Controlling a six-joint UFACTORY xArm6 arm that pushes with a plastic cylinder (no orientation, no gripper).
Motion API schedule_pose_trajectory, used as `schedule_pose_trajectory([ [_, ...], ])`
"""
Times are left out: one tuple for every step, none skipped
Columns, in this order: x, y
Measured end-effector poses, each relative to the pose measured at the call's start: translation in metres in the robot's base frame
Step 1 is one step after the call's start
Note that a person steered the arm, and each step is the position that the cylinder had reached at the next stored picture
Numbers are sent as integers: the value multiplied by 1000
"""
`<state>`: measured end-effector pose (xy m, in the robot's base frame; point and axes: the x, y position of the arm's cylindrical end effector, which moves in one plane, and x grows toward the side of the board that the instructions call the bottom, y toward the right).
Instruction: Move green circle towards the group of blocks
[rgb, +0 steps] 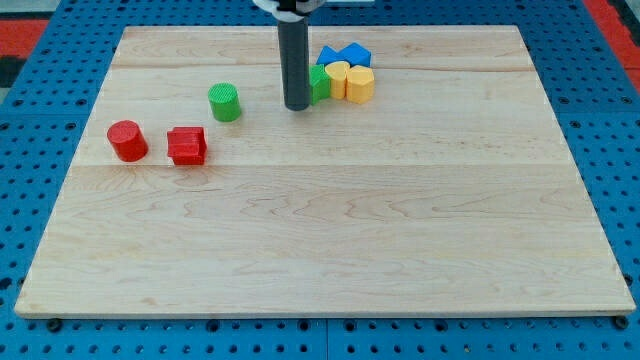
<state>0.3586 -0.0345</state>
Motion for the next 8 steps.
schedule_pose_trajectory([
  [5, -42],
  [-32, -54],
  [-55, -69],
  [-36, -105],
  [-6, -97],
  [21, -87],
  [50, -110],
  [88, -105],
])
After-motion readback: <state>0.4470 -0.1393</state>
